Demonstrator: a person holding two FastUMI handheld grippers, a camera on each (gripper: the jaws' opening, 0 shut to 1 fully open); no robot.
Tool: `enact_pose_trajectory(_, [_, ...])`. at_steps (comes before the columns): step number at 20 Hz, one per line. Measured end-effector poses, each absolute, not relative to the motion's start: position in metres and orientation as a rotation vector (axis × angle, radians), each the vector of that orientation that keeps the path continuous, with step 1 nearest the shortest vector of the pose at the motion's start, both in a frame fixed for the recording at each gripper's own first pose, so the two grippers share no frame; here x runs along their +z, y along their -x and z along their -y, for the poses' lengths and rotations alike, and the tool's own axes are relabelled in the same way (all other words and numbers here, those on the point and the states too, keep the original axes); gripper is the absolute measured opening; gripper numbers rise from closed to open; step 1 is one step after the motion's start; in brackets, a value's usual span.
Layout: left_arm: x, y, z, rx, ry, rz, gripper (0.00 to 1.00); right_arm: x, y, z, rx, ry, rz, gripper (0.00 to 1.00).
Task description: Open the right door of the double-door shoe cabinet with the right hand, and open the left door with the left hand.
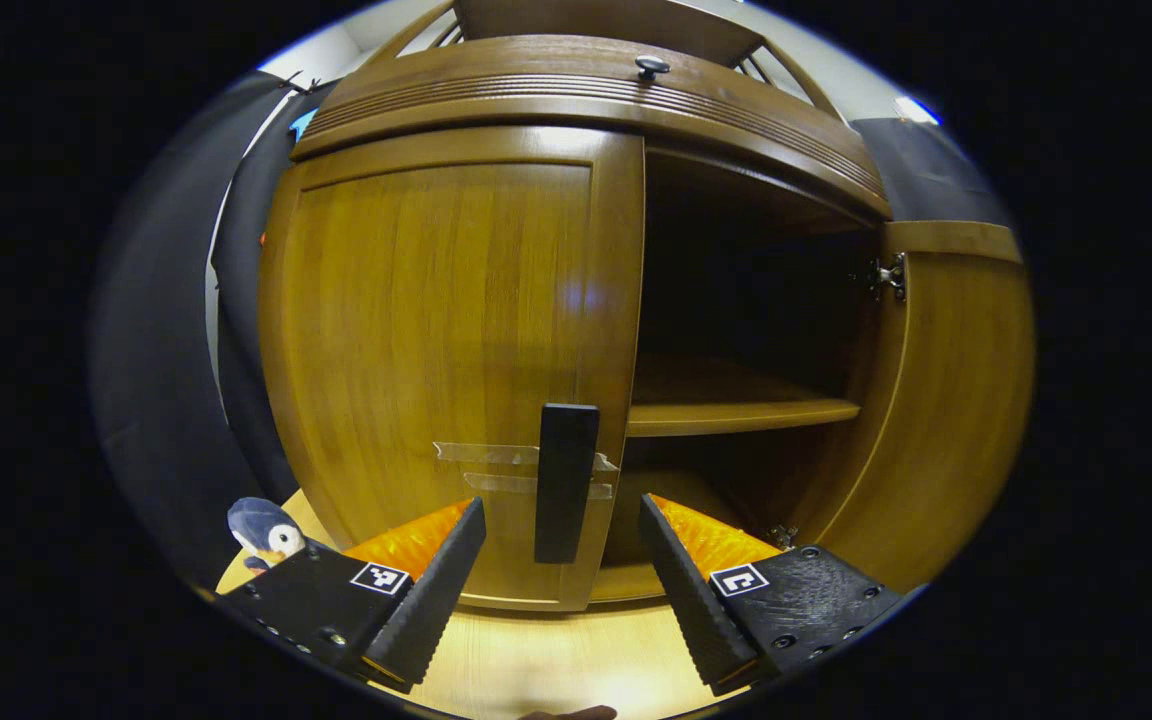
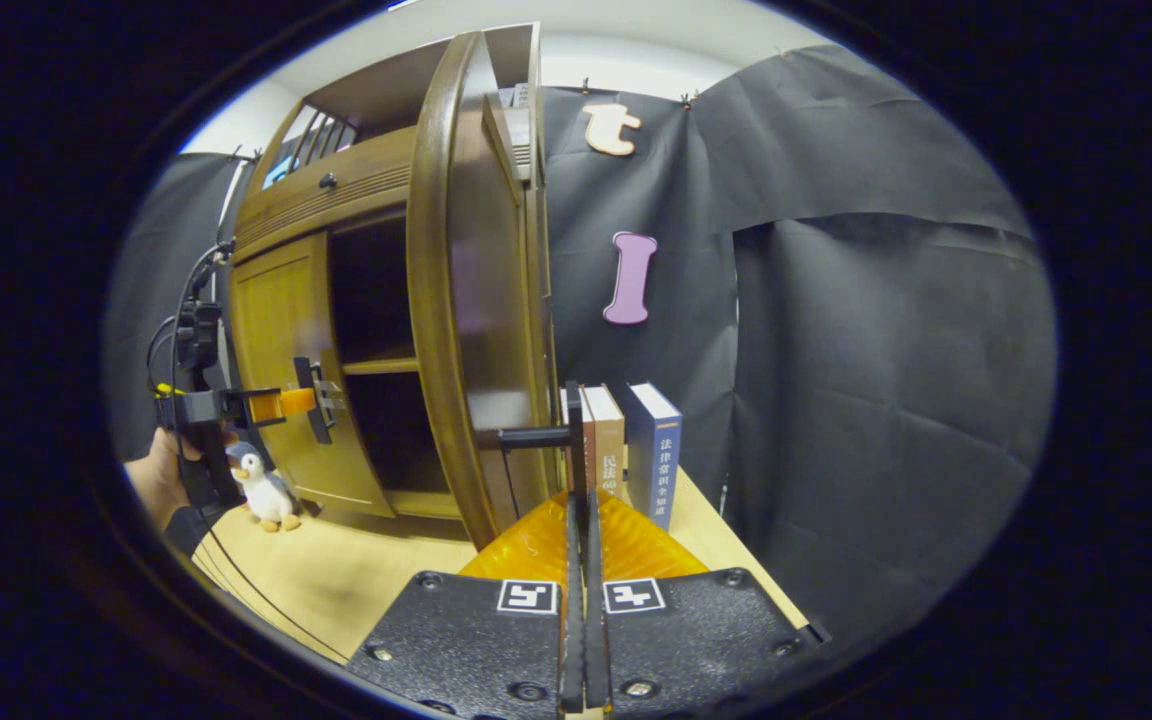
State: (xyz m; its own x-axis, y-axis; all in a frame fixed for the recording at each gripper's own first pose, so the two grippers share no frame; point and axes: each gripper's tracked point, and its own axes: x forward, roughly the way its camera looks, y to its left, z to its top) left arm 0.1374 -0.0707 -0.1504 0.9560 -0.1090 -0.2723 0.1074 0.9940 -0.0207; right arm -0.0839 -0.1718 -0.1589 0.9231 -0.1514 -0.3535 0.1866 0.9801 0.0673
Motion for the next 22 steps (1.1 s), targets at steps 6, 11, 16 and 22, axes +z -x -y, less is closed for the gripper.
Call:
enact_pose_trajectory(6, [-0.154,-0.157,0.065,-0.078,0.000,-0.255,0.93,-0.145,0.099,0.193,-0.235,-0.064,-0.317,0.04])
enact_pose_trajectory(11, [-0.157,-0.172,0.059,-0.069,-0.062,-0.259,0.82,-0.142,0.099,0.191,-0.252,-0.049,-0.303,0.04])
enact_pose_trajectory(16, [-0.159,-0.179,0.060,-0.077,-0.092,-0.257,0.61,-0.141,0.112,0.194,-0.280,-0.038,-0.313,0.07])
enact_pose_trajectory(22, [-0.156,-0.185,0.072,-0.117,-0.137,-0.236,0.32,-0.138,0.128,0.191,-0.309,-0.031,-0.311,0.08])
